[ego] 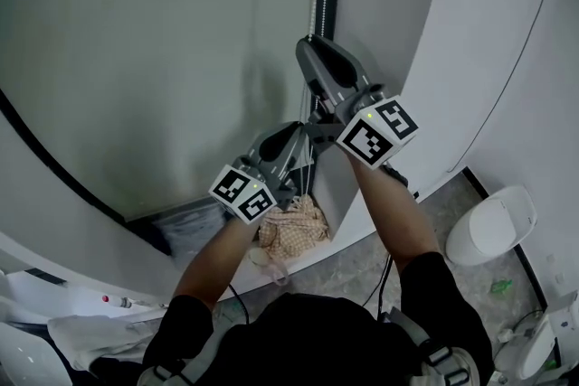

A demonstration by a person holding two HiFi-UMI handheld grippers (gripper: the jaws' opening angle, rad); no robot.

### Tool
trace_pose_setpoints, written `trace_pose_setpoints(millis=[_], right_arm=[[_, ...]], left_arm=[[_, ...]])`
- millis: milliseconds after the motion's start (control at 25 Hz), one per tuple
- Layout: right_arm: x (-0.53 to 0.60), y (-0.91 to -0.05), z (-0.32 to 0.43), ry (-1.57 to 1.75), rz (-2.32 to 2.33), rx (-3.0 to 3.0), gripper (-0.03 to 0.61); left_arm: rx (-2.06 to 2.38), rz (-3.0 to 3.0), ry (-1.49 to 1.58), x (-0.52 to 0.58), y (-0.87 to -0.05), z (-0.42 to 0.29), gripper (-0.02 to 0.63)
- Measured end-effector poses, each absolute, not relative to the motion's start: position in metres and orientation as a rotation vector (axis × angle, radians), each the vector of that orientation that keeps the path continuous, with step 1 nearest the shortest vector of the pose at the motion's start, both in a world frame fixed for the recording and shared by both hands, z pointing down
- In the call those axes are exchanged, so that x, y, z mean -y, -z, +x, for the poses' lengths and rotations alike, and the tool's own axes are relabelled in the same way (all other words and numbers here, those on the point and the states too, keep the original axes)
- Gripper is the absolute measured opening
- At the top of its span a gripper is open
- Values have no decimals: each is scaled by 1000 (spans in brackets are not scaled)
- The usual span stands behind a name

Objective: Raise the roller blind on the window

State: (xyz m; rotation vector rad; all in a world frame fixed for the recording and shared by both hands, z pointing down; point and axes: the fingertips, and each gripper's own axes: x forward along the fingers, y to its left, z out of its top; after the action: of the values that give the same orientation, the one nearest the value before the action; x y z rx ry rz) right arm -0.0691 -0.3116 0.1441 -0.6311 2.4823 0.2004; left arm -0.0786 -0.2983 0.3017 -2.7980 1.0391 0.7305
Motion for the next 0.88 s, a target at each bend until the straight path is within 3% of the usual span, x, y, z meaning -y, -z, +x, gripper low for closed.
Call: trace_pose_setpoints(millis=[80, 520, 640, 880], right_arm=[[312, -147, -68, -188, -633, -2472, 32], [316, -160, -54, -275, -673, -2407, 17], [317, -187, -42, -346, -759, -2414, 17], [312, -277, -32, -105, -772, -2471, 14]], left_arm=[[-1042, -2795, -728, 297, -303, -79, 12], [-1054, -2818, -727, 306, -317, -80, 12], [-1072, -2835, -659, 309, -343, -73, 14], [-1105, -2974, -397, 309, -433, -46, 14]])
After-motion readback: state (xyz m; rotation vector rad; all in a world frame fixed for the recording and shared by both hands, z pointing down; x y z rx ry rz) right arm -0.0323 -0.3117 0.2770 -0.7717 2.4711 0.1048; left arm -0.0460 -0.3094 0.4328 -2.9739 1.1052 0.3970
